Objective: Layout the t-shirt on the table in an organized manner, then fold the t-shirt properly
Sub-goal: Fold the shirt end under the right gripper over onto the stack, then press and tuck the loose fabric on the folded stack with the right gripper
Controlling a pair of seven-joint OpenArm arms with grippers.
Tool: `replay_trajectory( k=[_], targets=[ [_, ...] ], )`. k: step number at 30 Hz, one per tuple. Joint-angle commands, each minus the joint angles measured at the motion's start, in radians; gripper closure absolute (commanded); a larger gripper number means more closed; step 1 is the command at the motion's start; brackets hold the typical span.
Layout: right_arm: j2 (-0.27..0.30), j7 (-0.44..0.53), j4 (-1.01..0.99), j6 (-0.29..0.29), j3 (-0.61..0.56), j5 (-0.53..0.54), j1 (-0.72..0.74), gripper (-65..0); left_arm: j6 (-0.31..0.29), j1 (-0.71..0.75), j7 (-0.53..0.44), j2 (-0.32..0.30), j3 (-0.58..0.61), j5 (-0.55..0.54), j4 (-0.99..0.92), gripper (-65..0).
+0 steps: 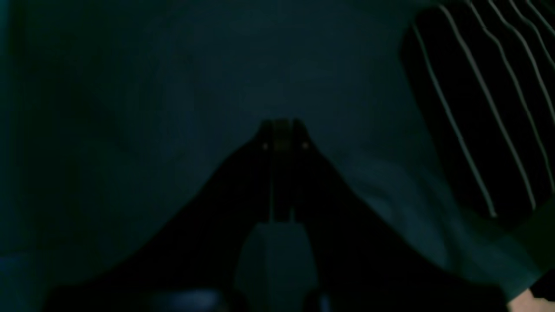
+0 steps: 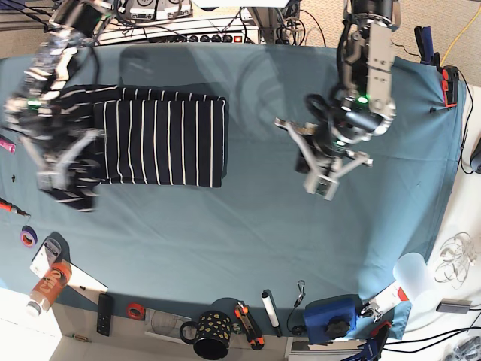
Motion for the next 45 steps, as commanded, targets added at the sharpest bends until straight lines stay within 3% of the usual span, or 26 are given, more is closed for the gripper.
replay_trajectory(
  k=[1,3,7,15,22,27,30,31,39,45],
  targets=[
    [0.012,0.023,0.031,-0.017,-0.03,-0.011,0.014,0.0,-0.004,-0.014,-0.019,0.0,-0.017,-0.011,0.019,0.0],
    [0.012,0.041,0.054,-0.056,-0.101,-0.046,0.014,0.0,-0.008,-0.014,-0.009,0.0,-0.047,-0.011,0.019,0.0],
    [0.012,0.079,0.104,-0.13,-0.21,-0.116,0.014,0.0,-0.081,-0.012,0.011,0.0,-0.082,-0.011,0.018,0.0],
    [0.012,0.083,0.111,-0.146,-0.394,-0.128,0.014,0.0,-0.083,0.006,0.008,0.0,-0.082,-0.011,0.018,0.0],
    [0.012,0.085,0.111,-0.188,-0.543,-0.229,0.014,0.0,-0.082,0.005,0.008,0.0,-0.082,-0.011,0.018,0.0],
    [0.012,0.102,0.109,-0.165,-0.591,-0.23,-0.009,0.0,-0.082,0.006,0.008,0.0,-0.082,-0.011,0.018,0.0],
    [0.012,0.144,0.109,-0.158,-0.591,-0.23,-0.056,-20.3,-0.083,0.006,0.008,0.0,-0.082,-0.011,0.018,0.0],
    [0.012,0.149,0.109,-0.158,-0.591,-0.23,-0.068,-23.6,-0.083,0.006,0.008,0.0,-0.082,-0.011,0.018,0.0],
    [0.013,0.105,0.172,-0.178,-0.591,-0.23,-0.04,-24.0,-0.083,0.006,0.001,0.0,-0.082,-0.032,0.018,0.0],
    [0.012,0.177,0.229,-0.192,-0.591,-0.202,-0.03,-24.0,-0.083,0.006,0.001,0.0,-0.082,-0.052,0.018,0.0]
  ],
)
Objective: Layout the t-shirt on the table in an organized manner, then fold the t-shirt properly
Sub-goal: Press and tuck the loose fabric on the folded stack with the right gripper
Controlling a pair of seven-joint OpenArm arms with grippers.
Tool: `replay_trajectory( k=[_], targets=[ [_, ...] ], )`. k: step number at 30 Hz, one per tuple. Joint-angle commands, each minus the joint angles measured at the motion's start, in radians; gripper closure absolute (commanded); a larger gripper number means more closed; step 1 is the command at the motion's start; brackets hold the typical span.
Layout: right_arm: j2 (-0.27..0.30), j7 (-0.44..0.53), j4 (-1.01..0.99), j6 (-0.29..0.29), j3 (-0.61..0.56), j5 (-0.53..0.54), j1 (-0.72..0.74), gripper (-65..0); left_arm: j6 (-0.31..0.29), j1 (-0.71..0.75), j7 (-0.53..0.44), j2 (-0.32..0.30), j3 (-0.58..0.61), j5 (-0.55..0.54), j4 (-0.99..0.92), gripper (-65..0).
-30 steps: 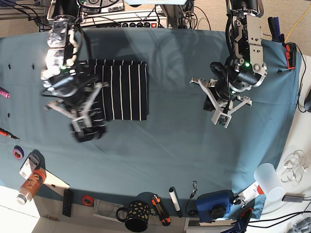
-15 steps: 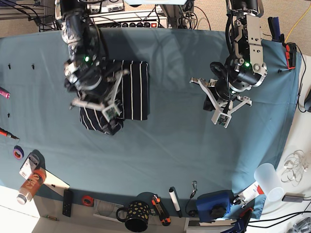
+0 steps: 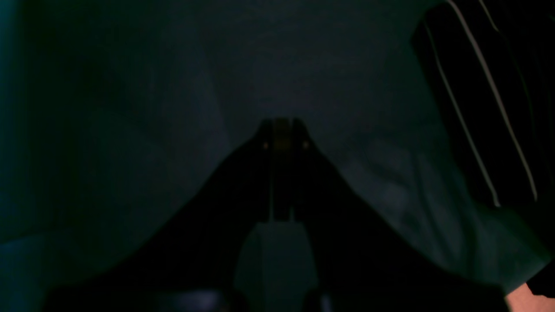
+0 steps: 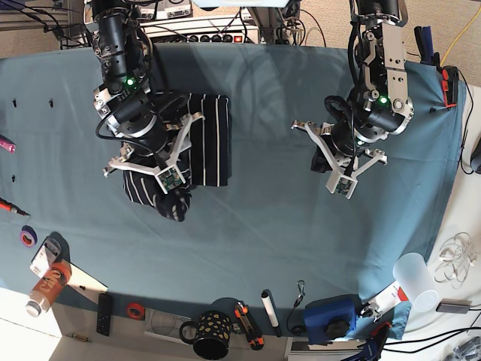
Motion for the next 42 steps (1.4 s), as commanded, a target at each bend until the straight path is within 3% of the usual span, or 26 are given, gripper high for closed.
replay_trajectory(
  k=[1,7,11,14,17,21,24,28,31,33,36,42],
  targets=[
    [0.006,0.034,0.014,0.0,0.003,0.016,0.012,-24.0,-0.001,-0.011,-0.022,0.0,-0.002,-0.011,0.018,0.0],
    [-0.007,0.063,0.014,0.003,0.003,0.097,0.011,-24.0,-0.001,-0.011,-0.031,0.0,-0.002,-0.011,0.018,0.0],
    [-0.029,0.035,0.014,-0.002,0.003,0.058,0.011,-24.0,-0.001,-0.011,-0.029,0.0,-0.001,-0.011,0.018,0.0],
    [-0.042,-0.01,0.014,-0.052,0.003,-0.014,0.011,-24.0,-0.001,-0.011,-0.029,0.0,-0.001,-0.011,0.018,0.0],
    [-0.042,-0.011,0.014,-0.053,0.003,-0.043,0.011,-24.0,-0.001,-0.011,-0.029,0.0,-0.001,-0.011,0.018,0.0],
    [-0.042,0.018,0.014,-0.053,0.003,-0.01,0.011,-24.0,-0.001,-0.011,-0.03,0.0,-0.001,-0.011,0.018,0.0],
    [-0.042,0.101,0.014,-0.046,0.003,0.065,0.012,-24.0,-0.001,-0.011,-0.031,0.0,-0.001,-0.011,0.018,0.0],
    [-0.042,0.156,0.014,0.032,0.003,0.238,0.021,-24.0,-0.001,-0.011,-0.041,0.0,-0.001,-0.011,0.018,0.0],
    [-0.042,0.157,0.014,0.143,0.003,0.383,0.023,-24.0,-0.001,-0.011,-0.045,0.0,-0.001,-0.011,0.018,0.0],
    [-0.045,0.167,0.015,0.19,0.003,0.417,0.024,-24.0,-0.001,-0.011,-0.047,0.0,-0.001,-0.011,0.018,0.0],
    [-0.058,0.166,0.018,0.182,0.02,0.365,0.037,-24.0,-0.001,-0.011,-0.048,0.0,-0.001,-0.011,0.018,0.0],
    [-0.061,0.141,0.023,0.047,0.234,0.267,0.048,-19.4,-0.001,-0.011,-0.048,0.0,-0.001,-0.011,0.018,0.0]
  ],
)
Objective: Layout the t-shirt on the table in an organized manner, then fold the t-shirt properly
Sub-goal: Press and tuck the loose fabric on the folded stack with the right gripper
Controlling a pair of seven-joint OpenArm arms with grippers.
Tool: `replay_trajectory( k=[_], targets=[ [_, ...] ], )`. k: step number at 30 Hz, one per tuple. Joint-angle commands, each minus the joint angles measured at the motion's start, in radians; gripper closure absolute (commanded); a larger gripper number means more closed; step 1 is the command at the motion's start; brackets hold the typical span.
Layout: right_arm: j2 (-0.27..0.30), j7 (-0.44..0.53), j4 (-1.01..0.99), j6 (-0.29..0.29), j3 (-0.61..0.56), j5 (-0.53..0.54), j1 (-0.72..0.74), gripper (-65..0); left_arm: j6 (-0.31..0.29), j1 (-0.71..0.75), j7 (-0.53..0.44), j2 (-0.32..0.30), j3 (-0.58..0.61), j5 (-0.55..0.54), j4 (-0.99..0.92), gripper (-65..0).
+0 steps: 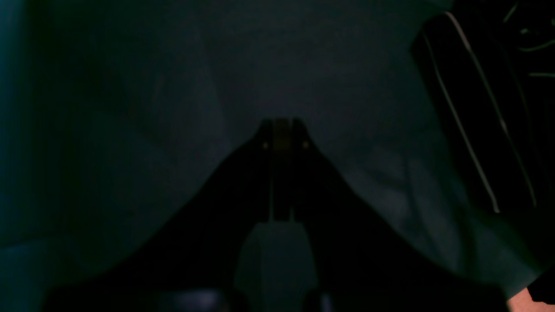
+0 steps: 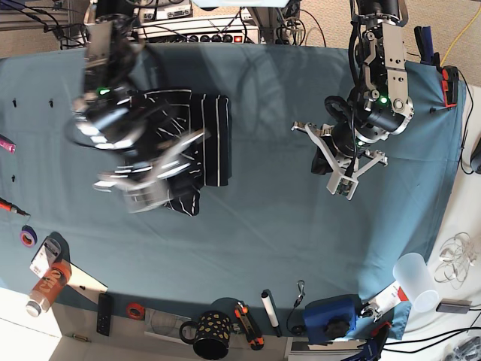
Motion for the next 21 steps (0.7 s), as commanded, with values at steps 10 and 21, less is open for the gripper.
replay_trajectory(
  k=[10,21],
  targets=[
    [0.012,-0.174,0.019,0.035,0.211,0.146,-0.069,-19.3,-0.001,-0.011,-0.059,0.0,-0.001,-0.011,0.018,0.0],
    [0.011,-0.2,0.017,0.07,0.019,0.227,-0.191,-19.3,-0.001,-0.011,-0.059,0.0,-0.001,-0.011,0.018,0.0]
  ],
)
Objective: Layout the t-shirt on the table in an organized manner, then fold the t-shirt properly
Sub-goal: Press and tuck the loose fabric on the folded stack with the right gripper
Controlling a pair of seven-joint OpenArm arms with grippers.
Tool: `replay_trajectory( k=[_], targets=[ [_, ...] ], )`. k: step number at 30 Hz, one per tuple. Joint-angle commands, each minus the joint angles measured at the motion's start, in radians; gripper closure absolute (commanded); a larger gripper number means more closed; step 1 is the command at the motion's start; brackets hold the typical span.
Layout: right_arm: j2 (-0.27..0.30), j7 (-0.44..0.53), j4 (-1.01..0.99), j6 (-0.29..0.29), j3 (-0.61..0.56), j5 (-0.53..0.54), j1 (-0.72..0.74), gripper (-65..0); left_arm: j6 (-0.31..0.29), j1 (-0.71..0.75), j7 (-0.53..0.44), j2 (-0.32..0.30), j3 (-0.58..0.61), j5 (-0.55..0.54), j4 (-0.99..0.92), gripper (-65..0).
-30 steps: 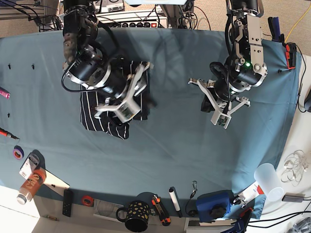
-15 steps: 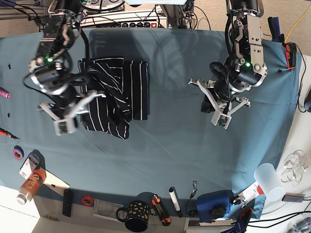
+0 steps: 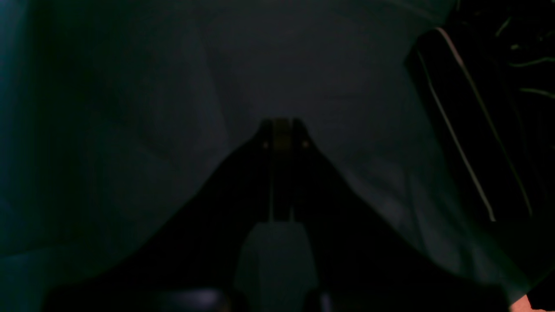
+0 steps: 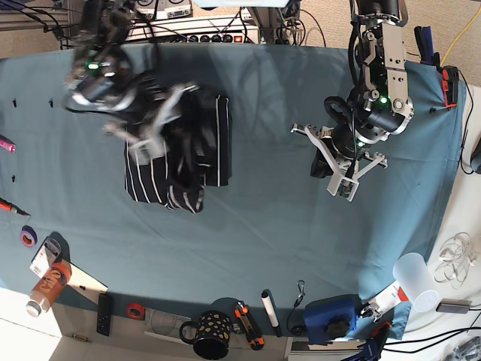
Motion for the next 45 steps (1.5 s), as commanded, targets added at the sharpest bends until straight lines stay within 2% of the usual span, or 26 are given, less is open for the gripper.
replay_trajectory(
  k=[1,5,7,9,15,22,27,30,33,36,40,43,45],
  targets=[
    [0.005,0.03,0.017,0.009,-0.028,0.011,0.008,-19.3,-0.001,-0.011,-0.025,0.0,-0.001,-0.011,0.018,0.0],
    [0.005,0.114,0.017,0.009,-0.156,-0.031,0.014,-19.3,-0.001,-0.011,-0.024,0.0,-0.001,-0.011,0.018,0.0],
    [0.005,0.171,0.017,0.016,-0.193,-0.056,0.023,-19.3,-0.001,-0.011,-0.024,0.0,-0.001,-0.011,0.018,0.0],
    [0.005,0.186,0.019,0.018,-0.203,-0.06,0.049,-19.3,-0.001,-0.011,-0.024,0.0,-0.001,-0.011,0.018,0.0],
    [0.005,0.218,0.018,0.016,-0.099,-0.155,0.127,-19.3,-0.001,-0.002,-0.01,0.0,-0.001,-0.011,0.018,0.0],
    [0.005,0.24,0.015,0.016,0.088,-0.159,0.132,-19.2,-0.001,0.008,-0.01,0.0,-0.001,-0.011,0.018,0.0],
    [0.005,0.266,-0.058,0.012,0.092,-0.155,0.132,-19.2,-0.001,0.008,-0.01,0.0,-0.001,-0.011,0.018,0.0],
    [0.005,0.319,-0.15,-0.022,0.088,-0.156,0.142,-19.2,-0.001,0.008,-0.01,0.0,-0.001,-0.011,0.018,0.0],
    [-0.001,0.321,-0.235,-0.02,0.086,-0.151,0.186,-19.2,-0.001,0.008,-0.01,0.0,-0.001,-0.011,0.018,0.0],
    [0.0,0.32,-0.29,0.018,0.071,-0.119,0.243,-19.2,-0.001,0.008,-0.018,0.0,-0.001,-0.011,0.018,0.0],
    [0.0,0.314,-0.299,0.026,0.004,-0.108,0.307,-19.2,-0.001,0.008,-0.019,0.0,-0.001,-0.011,0.018,0.0],
    [0.0,0.314,-0.3,0.023,-0.08,-0.148,0.338,-19.2,-0.001,0.008,-0.037,0.0,-0.001,-0.011,0.018,0.0],
    [0.0,0.319,-0.322,0.002,-0.143,-0.197,0.346,-19.2,-0.001,0.007,-0.057,0.0,-0.001,-0.011,0.018,0.0]
  ],
)
